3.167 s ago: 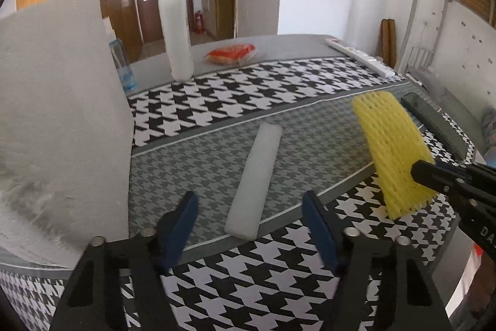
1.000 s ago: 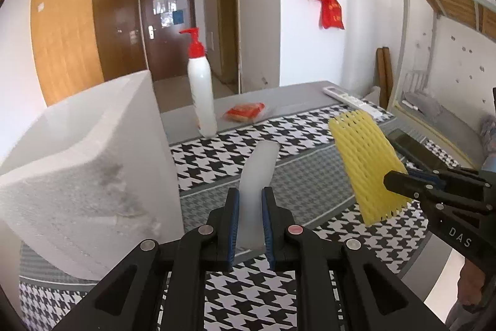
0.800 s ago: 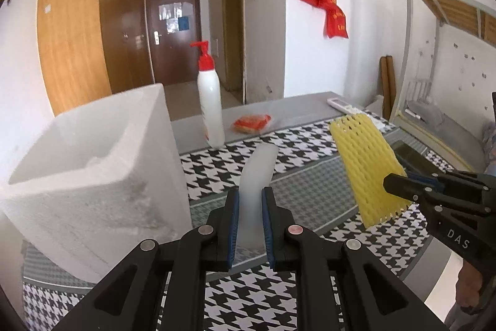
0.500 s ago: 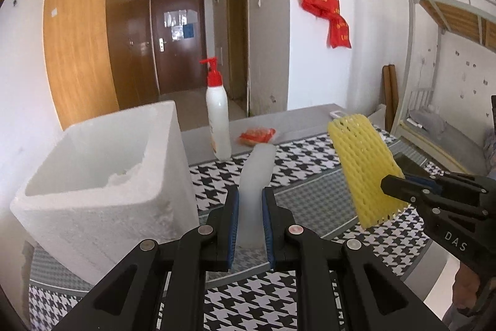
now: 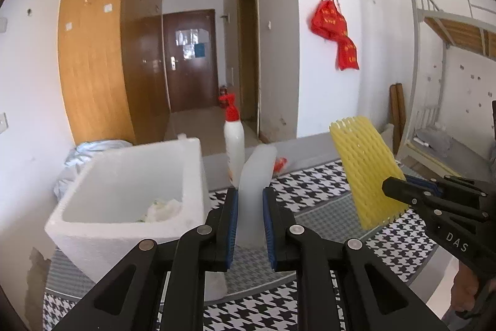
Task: Organize soft objects
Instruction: 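Carry the white stick with the left tool and the sleeve with the right tool toward the foam box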
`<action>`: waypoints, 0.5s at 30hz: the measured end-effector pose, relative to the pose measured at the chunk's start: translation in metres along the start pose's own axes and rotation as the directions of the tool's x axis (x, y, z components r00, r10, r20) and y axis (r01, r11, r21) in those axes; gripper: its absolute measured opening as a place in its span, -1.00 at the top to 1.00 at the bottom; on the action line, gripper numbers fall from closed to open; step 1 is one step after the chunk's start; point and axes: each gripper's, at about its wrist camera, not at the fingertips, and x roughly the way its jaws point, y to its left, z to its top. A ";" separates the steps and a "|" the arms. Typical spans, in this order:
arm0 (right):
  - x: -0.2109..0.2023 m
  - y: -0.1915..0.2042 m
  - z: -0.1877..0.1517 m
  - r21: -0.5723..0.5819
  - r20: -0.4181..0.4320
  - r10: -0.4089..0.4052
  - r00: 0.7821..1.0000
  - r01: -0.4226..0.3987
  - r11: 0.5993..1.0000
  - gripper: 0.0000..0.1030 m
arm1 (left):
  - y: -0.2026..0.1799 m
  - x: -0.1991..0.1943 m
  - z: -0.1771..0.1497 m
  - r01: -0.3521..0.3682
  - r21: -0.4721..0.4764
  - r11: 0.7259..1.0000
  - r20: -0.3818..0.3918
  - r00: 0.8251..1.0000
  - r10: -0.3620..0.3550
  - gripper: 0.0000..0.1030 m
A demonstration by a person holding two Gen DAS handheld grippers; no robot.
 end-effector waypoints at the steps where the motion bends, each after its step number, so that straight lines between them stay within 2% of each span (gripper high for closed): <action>1: 0.000 0.002 0.002 -0.007 0.004 0.003 1.000 -0.003 1.000 0.78 | 0.001 0.000 0.002 -0.002 -0.001 1.000 0.006 1.000 0.002 0.67; 15: -0.005 0.015 0.015 -0.029 0.042 0.026 0.999 -0.025 0.999 0.78 | 0.014 -0.017 0.015 -0.033 -0.005 0.999 0.062 0.998 0.033 0.67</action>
